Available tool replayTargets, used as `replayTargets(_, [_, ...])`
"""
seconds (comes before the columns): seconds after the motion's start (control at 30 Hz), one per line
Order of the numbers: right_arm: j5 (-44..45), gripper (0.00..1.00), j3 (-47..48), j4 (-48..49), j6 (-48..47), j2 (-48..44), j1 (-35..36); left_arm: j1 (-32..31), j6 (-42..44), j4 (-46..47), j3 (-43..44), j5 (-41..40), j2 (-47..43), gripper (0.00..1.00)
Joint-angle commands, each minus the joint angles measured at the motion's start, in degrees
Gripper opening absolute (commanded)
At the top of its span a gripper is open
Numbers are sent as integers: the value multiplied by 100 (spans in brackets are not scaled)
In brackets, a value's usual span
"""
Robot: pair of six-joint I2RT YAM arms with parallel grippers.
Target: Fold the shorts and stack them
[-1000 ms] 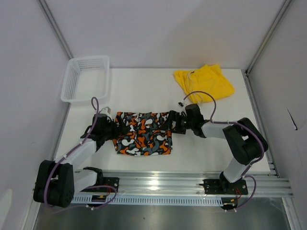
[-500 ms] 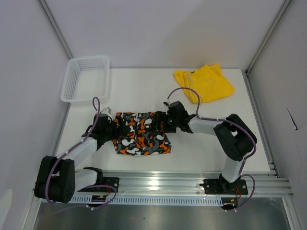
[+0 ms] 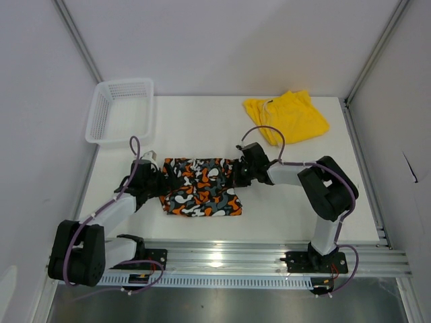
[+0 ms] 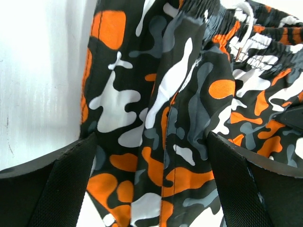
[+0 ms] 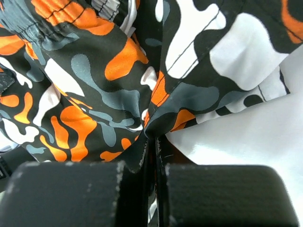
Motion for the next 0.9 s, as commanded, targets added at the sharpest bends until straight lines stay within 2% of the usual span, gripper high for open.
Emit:
replayTargets(0.0, [-363,0,-159,35,-283,110,-208,45,54,232,-45,79,-264,99])
replayTargets(0.23, [-434,0,8,-176,-600,215,-261,212,-17,496,-213,465,-678,99])
replayTargets(0.37, [-416,0,70,-367,-670,233,-340,212,-26,154,-142,98,-801,99])
replayTargets(0.7, [-504,0,105,-536,-916,215,-534,440,-52,109,-168,-123,-660,99])
replayTargets(0.87, [-618,0,96,-440,-873,224,-534,449,-78,503,-186,472,-153,99])
